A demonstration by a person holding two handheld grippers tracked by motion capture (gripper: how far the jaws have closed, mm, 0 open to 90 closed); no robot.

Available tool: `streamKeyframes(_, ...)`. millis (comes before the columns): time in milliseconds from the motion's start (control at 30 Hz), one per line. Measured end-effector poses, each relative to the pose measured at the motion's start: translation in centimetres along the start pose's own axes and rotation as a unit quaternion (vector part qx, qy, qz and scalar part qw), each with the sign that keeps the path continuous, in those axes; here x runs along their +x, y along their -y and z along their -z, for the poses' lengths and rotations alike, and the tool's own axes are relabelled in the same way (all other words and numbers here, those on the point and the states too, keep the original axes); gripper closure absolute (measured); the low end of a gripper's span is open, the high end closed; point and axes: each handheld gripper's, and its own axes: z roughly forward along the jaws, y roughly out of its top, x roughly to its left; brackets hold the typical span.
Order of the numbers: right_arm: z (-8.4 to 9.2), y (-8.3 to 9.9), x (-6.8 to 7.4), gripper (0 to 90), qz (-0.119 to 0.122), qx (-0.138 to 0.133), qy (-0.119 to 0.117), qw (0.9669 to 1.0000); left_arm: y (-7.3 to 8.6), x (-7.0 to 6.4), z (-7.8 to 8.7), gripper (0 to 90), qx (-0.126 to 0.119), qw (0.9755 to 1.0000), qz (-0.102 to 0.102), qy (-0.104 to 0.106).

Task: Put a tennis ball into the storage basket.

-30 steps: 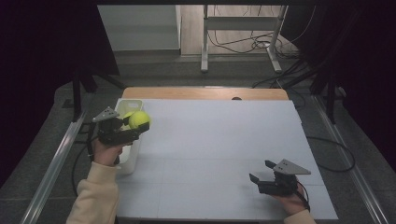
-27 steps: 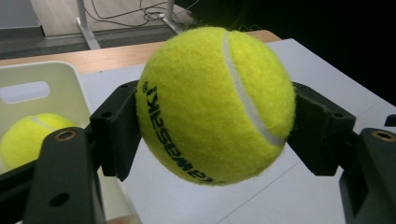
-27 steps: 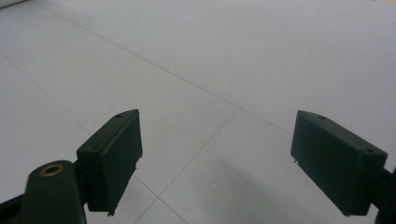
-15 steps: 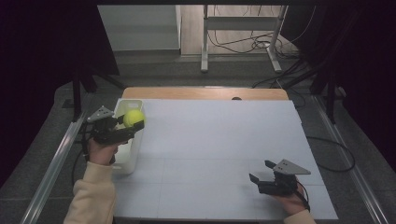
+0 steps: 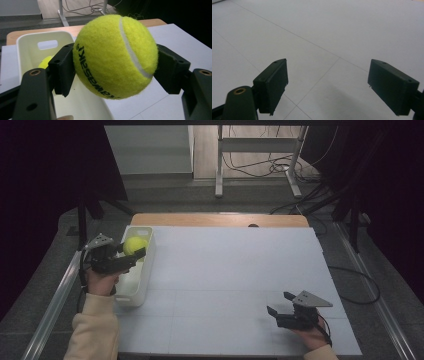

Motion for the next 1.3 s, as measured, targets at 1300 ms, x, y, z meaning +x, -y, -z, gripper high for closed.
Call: streamKeyframes(1300,0.0,0.0,0.0,17.3,0.001,0.000,0.000,1.0000,1.1,2.5,-1.8,26.7,0.095,0.9941,-0.004,-0.053)
